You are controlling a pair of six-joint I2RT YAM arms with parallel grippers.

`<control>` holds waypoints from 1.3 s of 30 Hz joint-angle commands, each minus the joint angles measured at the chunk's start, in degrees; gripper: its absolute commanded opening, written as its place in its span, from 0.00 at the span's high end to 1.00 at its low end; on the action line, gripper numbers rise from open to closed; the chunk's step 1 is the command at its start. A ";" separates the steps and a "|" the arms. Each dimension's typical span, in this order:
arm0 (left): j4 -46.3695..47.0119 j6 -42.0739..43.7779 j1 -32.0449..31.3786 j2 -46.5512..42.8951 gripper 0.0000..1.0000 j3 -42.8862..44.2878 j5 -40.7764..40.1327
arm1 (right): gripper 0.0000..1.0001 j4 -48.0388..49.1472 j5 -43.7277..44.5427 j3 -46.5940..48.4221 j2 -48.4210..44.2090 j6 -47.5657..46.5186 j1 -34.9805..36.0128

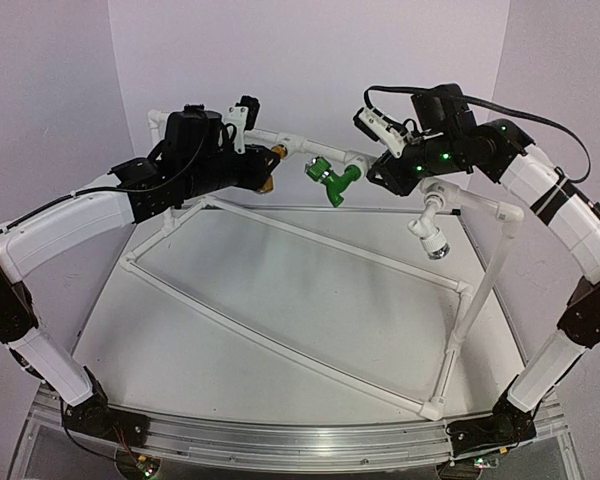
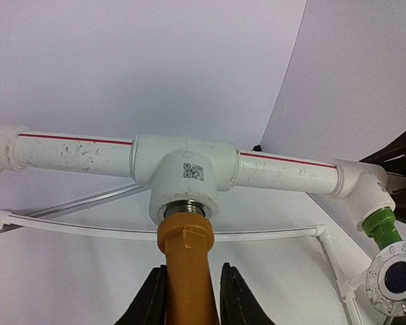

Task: Install the water faucets
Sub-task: Screw the water faucet onto the adaptor.

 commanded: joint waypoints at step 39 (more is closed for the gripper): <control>3.54 30.03 -4.93 7.69 1.00 3.49 6.80 | 1.00 7.20 -8.72 -15.78 2.21 23.27 4.28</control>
